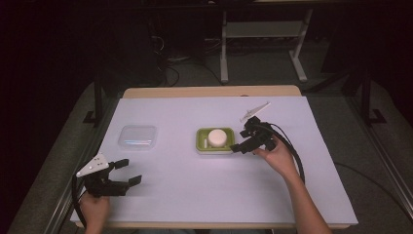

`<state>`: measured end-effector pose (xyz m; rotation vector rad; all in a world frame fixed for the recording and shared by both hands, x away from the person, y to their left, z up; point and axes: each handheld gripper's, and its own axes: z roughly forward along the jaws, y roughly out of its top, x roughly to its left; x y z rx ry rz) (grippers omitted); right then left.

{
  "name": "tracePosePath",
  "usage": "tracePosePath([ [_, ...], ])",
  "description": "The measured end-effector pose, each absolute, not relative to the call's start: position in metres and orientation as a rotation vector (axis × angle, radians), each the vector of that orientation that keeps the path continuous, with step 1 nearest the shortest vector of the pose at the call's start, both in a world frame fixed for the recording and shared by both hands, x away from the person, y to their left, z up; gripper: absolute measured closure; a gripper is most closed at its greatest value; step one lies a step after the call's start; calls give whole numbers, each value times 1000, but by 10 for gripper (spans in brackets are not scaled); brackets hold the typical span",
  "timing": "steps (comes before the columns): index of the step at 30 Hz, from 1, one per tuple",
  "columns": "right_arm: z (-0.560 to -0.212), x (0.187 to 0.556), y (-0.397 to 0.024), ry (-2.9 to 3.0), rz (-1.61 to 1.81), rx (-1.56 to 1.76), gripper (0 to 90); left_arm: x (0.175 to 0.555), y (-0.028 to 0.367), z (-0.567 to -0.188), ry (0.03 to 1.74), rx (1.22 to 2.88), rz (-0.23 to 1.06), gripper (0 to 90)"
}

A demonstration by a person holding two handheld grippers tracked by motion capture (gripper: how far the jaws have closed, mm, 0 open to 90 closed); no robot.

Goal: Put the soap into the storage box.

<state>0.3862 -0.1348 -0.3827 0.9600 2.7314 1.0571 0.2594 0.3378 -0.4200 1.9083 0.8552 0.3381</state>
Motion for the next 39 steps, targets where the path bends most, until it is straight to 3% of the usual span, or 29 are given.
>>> tracePosePath([
  [39,-387,354,-180,2702,1092,1001,229,260,337,-421,861,1910,333,145],
])
